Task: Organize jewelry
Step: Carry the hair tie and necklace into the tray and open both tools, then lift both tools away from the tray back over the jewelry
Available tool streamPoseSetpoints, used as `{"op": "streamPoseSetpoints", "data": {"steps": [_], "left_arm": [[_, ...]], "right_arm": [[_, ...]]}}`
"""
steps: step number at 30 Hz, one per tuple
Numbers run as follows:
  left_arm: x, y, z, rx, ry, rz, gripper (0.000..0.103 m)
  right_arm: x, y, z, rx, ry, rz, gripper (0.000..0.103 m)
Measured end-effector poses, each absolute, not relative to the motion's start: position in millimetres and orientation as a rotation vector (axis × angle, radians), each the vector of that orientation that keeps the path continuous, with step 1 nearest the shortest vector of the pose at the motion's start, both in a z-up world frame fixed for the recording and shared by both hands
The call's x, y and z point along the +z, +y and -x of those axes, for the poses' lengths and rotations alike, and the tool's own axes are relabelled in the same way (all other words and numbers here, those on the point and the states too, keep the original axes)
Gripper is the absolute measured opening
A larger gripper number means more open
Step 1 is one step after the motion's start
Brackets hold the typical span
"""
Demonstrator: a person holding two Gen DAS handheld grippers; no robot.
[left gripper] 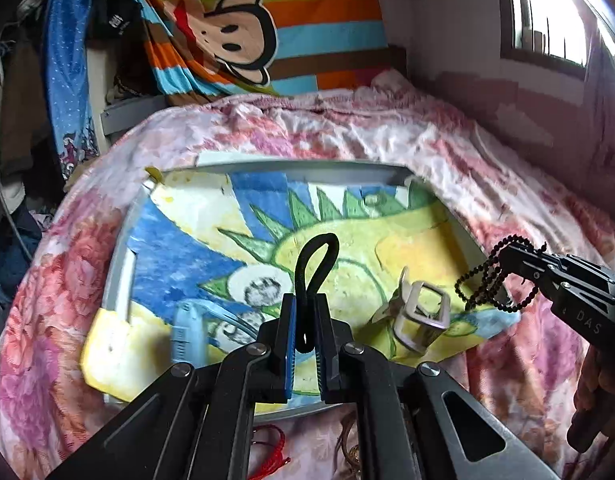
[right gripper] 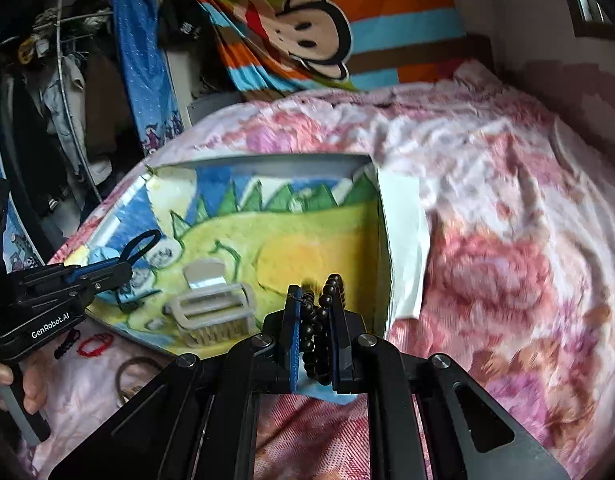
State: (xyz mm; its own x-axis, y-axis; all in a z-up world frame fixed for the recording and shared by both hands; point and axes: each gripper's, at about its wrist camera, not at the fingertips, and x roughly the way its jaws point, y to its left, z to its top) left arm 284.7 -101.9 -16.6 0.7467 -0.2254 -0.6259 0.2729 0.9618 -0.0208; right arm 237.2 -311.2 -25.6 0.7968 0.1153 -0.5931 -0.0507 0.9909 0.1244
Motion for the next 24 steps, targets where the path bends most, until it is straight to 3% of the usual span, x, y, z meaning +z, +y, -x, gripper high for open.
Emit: {"op": "streamPoseSetpoints", "data": {"steps": [10,14,18,22,23,24], "left_arm": [[-35,-109,-294,-0.284,0.768,-0.084,0.012],[-34,-101,-296,-0.304,0.788,-0.01,0.023],[-30,-93,-296,-0.316,0.792,0.054,0.025],[-24,-86,-293,-0.318,0.775,0.094,0.03],[-20,-84,-289,-0.318,0.763,0.107,0.034],[-18,-82,-287,-0.317,0.753,0.115,0.046]], "right_arm": [[-40,-309,-238,0.086,0.703,-0.093,0.014],[-39,-310,-233,0.074,0.703,-0.081,0.036],[-32,-308,-227,0.061,0.688,-0.052,0.041],[-19,-304,-217,0.041,0.646,-0.011,0.061],[-16,-303,-215,0.037,0.638,-0.003,0.061],[-12,-302,-212,0.033,0.629,0.009,0.063]]}}
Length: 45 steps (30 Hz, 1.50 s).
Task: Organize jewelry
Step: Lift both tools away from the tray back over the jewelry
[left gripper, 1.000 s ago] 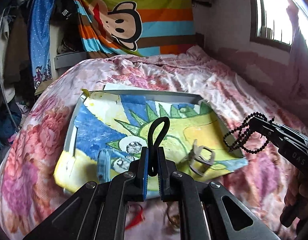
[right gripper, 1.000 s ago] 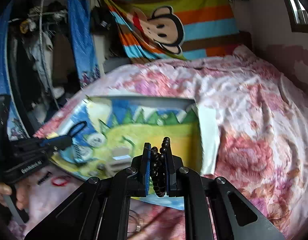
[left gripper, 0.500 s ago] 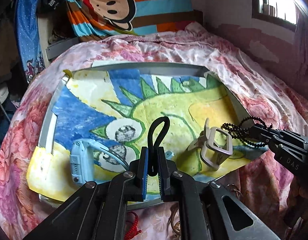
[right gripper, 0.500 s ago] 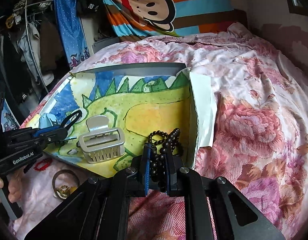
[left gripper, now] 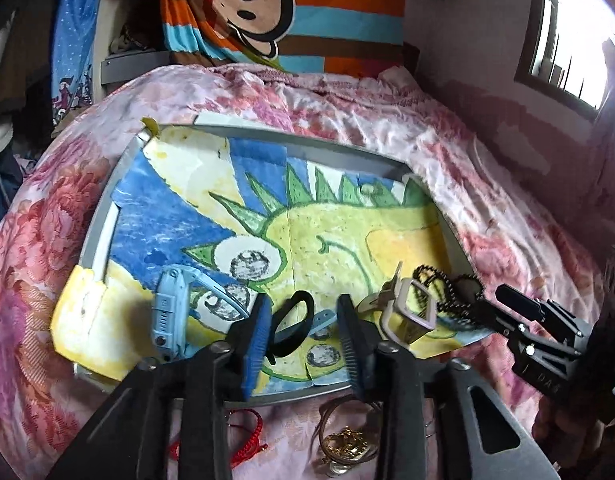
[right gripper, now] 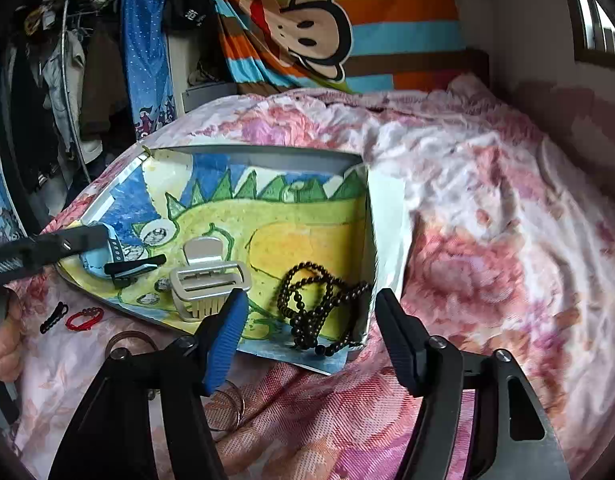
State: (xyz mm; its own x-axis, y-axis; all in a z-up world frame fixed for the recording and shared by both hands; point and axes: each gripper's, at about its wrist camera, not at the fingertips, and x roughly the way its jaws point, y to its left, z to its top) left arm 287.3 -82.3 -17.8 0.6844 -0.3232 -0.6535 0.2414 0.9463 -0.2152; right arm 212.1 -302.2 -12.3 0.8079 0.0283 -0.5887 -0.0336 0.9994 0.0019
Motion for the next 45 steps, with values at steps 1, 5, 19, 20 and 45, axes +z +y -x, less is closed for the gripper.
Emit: {"op": "streamPoseSetpoints", "data": {"steps": [1,5,19,20,45], "left_arm": [[-15,-80,-285,-0.313,0.742,0.123,0.054],[3,-68,-267,-0.288,0.661,0.17,0.074],[38,-29,-170,-0.133,0.449,0.107,0.103],[38,-28,-160,-0.116,0.43,0.087,0.103],[-12,24,-63,-0.055,0.635,0.033,0.103]], "right_arm": [[-8,-301,-208,0.028,0.617,0.024,0.065],[7,-295,-191,0.016,0.563,0.064,0.076],[53,-270,-91,0.104,0.299,0.031,0.1],[55,-268,-82,0.11,0.283,0.026,0.1],[-15,-260,-10,0.127,0.609,-0.024,0.1]]}}
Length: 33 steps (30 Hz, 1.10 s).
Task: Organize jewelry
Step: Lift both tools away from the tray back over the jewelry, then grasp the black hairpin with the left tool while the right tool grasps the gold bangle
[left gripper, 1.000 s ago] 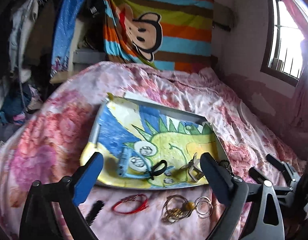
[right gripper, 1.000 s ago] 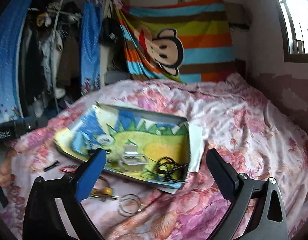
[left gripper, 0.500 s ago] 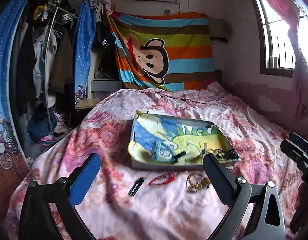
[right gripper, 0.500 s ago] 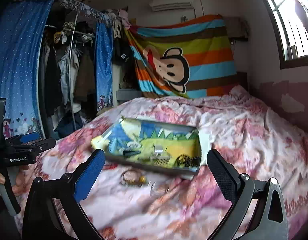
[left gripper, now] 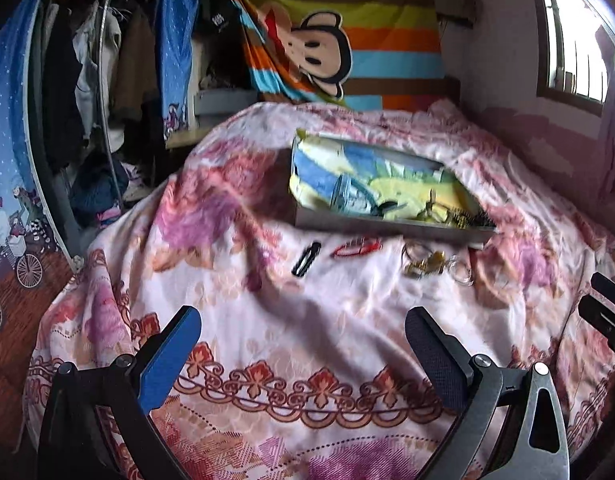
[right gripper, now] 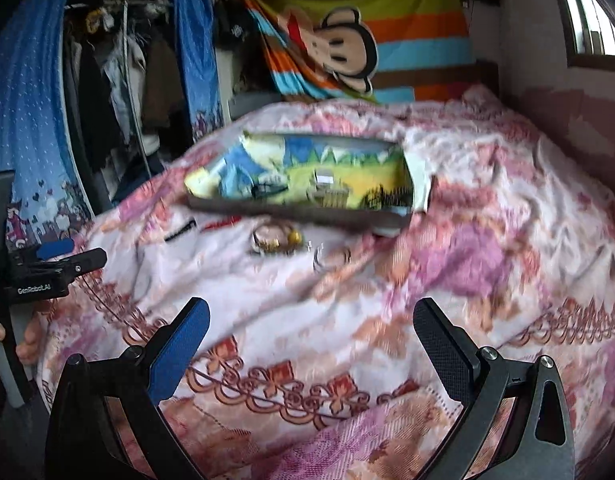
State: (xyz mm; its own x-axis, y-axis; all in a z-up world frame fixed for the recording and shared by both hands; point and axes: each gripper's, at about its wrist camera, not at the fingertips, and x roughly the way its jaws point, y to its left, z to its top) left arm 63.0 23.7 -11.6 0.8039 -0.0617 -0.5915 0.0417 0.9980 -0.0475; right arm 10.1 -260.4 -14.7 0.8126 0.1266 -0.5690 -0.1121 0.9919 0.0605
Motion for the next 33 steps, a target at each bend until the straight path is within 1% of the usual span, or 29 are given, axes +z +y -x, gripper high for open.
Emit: {"op": "streamPoseSetpoints", "data": {"steps": [10,15,25,26,27,28,29,30,31,33], "left_arm": [[-32,6,-77,-0.064,0.748,-0.072,0.103],[-35,0,-103,-0.088,0.779,-0.108,0.103],[-40,-1,-153,-0.099,0.769,-0.199,0.102],[-41,0,-158,-0.099,0.773,-0.203,0.097],[-44,0,-165,-0.099,0.78,-0.208,0.093],[-44,0,-168,-0.1,0.785,-0.209,0.091],[-46,-1,-174,-0.101,0.791,-0.209,0.086],[-48,0,-181,-0.1,0.799,-0.206,0.079],[-49,-1,-185,-0.1,0.803,-0.205,0.076],[-54,-1,-197,-0.102,0.821,-0.199,0.062]], "right_arm": [[-40,-267,-44,0.14,0.771,-0.08,0.1],[-48,-272,-74,0.179,0.828,-0.097,0.1],[-50,-259,-134,0.275,0.8,-0.13,0.099],[-51,-256,-139,0.285,0.798,-0.134,0.098],[-51,-252,-144,0.297,0.798,-0.135,0.091],[-53,-250,-147,0.303,0.798,-0.134,0.082],[-54,-246,-153,0.309,0.802,-0.132,0.078],[-56,-244,-157,0.314,0.807,-0.128,0.074],[-58,-241,-162,0.317,0.811,-0.125,0.069],[-63,-236,-172,0.322,0.819,-0.125,0.062]]}}
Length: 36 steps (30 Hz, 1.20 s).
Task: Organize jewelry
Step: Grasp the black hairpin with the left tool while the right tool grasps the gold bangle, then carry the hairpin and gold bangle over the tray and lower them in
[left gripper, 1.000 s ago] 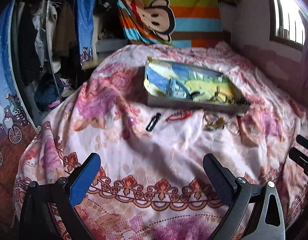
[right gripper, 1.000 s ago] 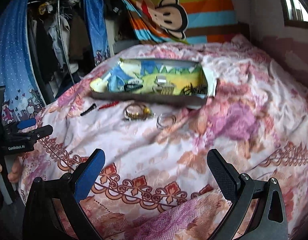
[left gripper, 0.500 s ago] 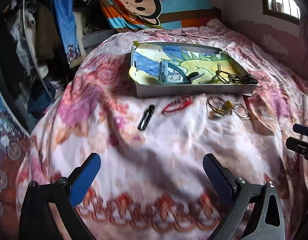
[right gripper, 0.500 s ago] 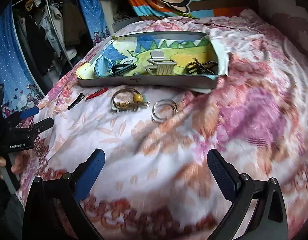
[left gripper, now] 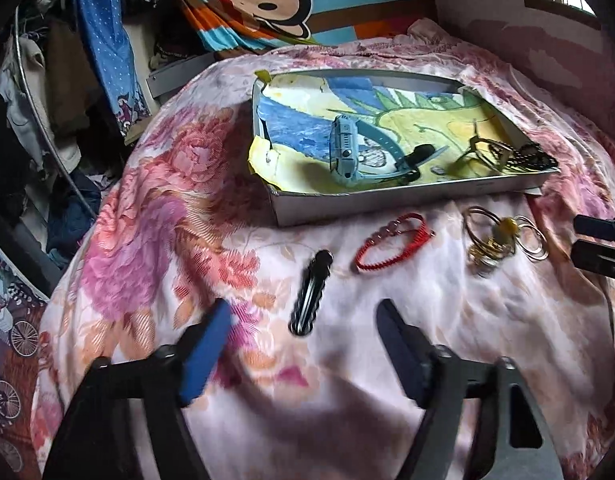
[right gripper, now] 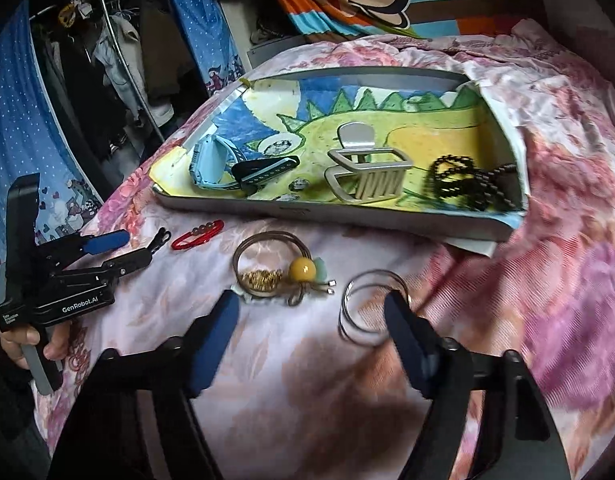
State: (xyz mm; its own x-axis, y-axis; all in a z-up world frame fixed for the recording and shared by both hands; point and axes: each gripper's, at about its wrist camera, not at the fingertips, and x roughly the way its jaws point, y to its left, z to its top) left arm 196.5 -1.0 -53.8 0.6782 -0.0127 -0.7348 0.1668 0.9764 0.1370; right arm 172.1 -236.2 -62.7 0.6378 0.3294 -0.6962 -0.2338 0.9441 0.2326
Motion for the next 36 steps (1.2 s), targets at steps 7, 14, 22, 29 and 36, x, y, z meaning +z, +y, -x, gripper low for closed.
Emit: {"op": "streamPoseSetpoints", "data": {"steps": [7,14,22,29,36], "left_arm": [[-62,-4,-216,-0.121,0.858,-0.183,0.033],[-67,-4,-224,-0.123,0.888,-0.183,0.028],[-70,-8,-223,-0.143,0.929,-0.187,0.013],[-64,-4,-220,-0.194,0.942,-0.06,0.013],[-49,-16,-204,-0.279,0.856,-0.002,0.013]], "right_arm": [[-77,-225,-196,0.317,0.862,-0.124,0.04],[-88,-224,-203,0.323,0.901,-0.124,0.028],[-88,-225,-197,0.335,0.878,-0.146,0.023],[-80,-222,-186,0.354,0.841,-0.147,0.023],[-61,-225,-172,0.357,0.774,-0.135,0.023]]}}
